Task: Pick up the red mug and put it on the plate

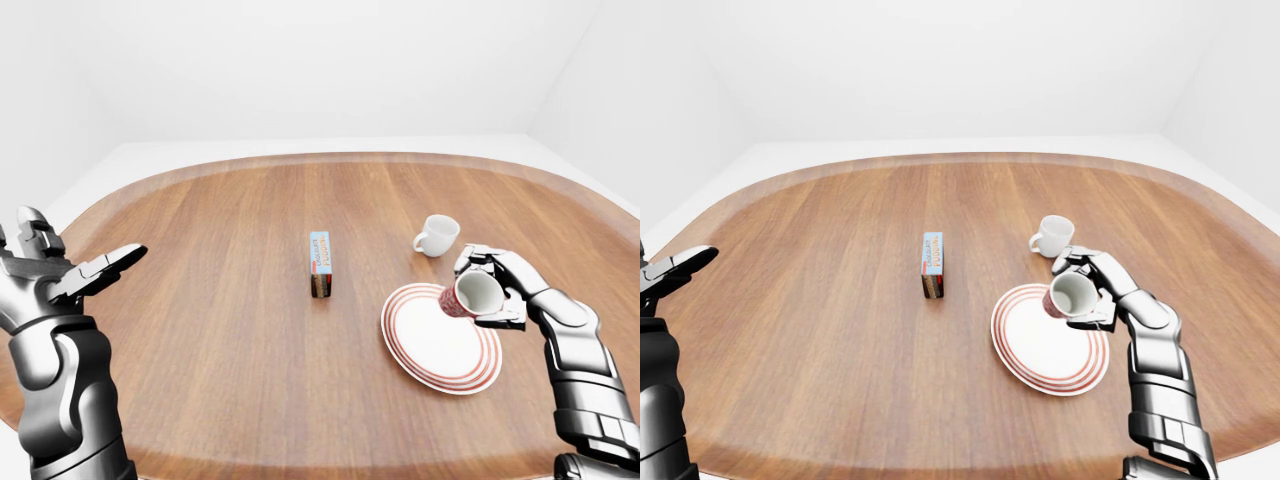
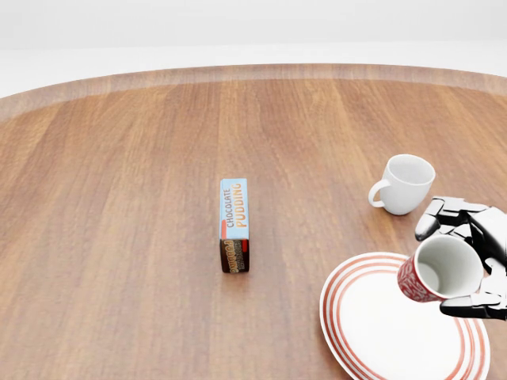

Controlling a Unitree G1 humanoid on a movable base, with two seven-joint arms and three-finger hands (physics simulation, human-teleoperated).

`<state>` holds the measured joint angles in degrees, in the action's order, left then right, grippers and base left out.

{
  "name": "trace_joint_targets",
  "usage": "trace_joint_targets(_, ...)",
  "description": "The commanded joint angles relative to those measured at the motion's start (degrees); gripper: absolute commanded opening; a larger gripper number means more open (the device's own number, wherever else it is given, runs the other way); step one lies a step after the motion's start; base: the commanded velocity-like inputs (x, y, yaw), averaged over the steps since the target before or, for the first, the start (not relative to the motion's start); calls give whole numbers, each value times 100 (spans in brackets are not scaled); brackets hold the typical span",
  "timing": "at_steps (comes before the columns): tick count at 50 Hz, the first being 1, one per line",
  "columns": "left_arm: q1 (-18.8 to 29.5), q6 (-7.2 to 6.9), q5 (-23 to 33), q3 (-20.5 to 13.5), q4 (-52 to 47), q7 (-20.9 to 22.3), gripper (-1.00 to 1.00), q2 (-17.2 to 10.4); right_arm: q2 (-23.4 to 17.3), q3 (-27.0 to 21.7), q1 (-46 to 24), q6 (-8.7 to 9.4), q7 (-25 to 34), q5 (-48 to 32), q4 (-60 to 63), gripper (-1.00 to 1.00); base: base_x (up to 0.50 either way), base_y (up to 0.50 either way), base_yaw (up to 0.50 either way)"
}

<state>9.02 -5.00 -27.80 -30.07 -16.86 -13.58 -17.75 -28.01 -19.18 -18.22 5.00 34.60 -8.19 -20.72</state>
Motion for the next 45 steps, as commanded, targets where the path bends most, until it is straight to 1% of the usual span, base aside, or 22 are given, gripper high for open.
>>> trace_joint_targets(1,-12,0,-13,-19,-45,-3,100,1,-200,-202,337,0,134,98,-614,-100,0,0,0)
trace_joint_targets(14,-7,0,-7,-16,-5,9,100,-1,-186,71,66,0,-60,35,-1657,-100,0,0,0)
trace_joint_targets(17,-4,0,-11,-16,-4,10,100,-3,-170,129,73,0,-57,35,-1637,-100,0,0,0)
trace_joint_targets(21,4,0,-14,-12,-7,1,100,-9,-155,187,-23,0,-81,57,-1934,-100,0,0,0)
trace_joint_targets(28,13,0,-16,-12,6,4,100,-16,-222,401,-534,0,-175,179,-3205,-100,0,0,0)
trace_joint_targets(31,18,0,-19,-13,17,3,100,-21,-227,504,-710,0,-225,210,-3481,-100,0,0,0)
trace_joint_targets(36,14,0,-30,-20,5,-1,100,-23,-226,566,-776,0,-247,260,-3491,-100,0,0,0)
trace_joint_targets(45,12,0,-19,-8,16,1,100,-17,-283,532,-786,0,-289,384,-3503,-100,0,0,0)
